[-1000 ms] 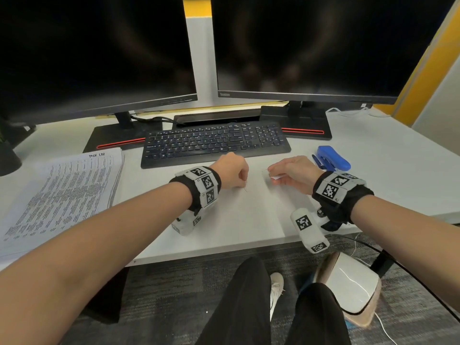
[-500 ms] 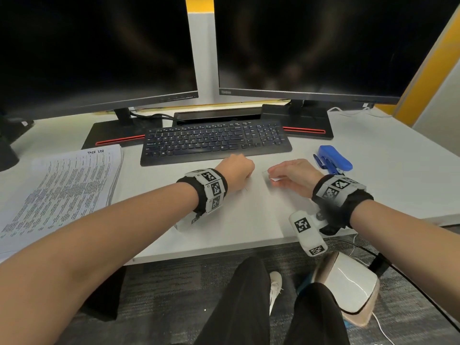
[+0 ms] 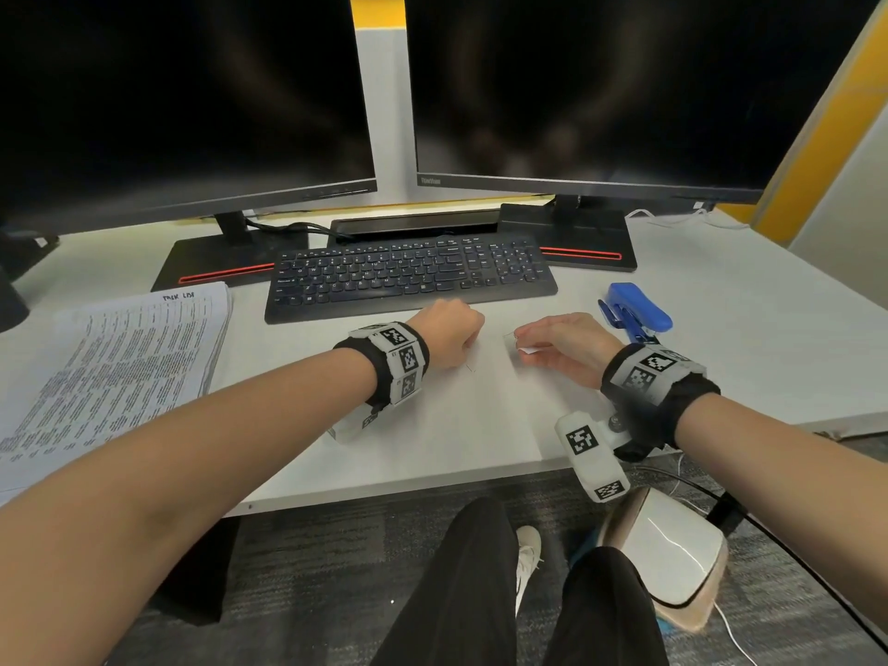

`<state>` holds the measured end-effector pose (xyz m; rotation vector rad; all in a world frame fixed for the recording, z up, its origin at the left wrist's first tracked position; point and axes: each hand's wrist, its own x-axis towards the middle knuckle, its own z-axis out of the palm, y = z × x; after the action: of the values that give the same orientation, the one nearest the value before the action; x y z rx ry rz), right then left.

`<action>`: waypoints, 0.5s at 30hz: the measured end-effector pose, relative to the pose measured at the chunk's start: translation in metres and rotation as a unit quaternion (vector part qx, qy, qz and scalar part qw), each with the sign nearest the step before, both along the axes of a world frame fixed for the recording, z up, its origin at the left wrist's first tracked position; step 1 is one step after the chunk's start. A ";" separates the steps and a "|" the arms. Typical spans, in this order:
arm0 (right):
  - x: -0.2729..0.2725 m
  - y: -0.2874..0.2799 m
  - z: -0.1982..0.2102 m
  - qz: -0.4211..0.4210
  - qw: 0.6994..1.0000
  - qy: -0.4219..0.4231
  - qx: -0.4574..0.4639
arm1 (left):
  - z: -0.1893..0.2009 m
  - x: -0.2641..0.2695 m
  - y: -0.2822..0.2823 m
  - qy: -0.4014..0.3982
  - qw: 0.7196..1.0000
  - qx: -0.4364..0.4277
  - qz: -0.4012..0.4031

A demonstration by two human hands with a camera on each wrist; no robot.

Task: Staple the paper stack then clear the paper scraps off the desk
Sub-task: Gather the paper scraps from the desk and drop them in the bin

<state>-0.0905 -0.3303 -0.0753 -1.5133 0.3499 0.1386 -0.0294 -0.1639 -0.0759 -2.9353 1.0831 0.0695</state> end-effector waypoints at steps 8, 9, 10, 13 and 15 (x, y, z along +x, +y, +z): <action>-0.006 -0.004 0.003 -0.001 1.000 0.001 0.012 | 0.005 0.009 0.007 0.055 0.982 -0.164 0.069; -0.006 -0.004 0.004 -0.003 1.000 0.000 0.016 | 0.007 0.010 0.008 0.068 0.973 -0.201 0.089; -0.005 -0.004 0.004 -0.005 1.000 0.000 0.019 | 0.008 0.011 0.009 0.081 0.962 -0.236 0.108; -0.006 -0.003 0.004 -0.010 1.000 0.004 0.024 | 0.011 0.014 0.012 0.125 0.926 -0.321 0.156; -0.008 -0.003 0.003 -0.013 0.999 0.004 0.029 | 0.014 0.014 0.013 0.156 0.896 -0.379 0.172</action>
<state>-0.0985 -0.3336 -0.0722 -1.4505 0.3681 0.1337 -0.0159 -0.1509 -0.0621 -3.9185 0.6875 0.1592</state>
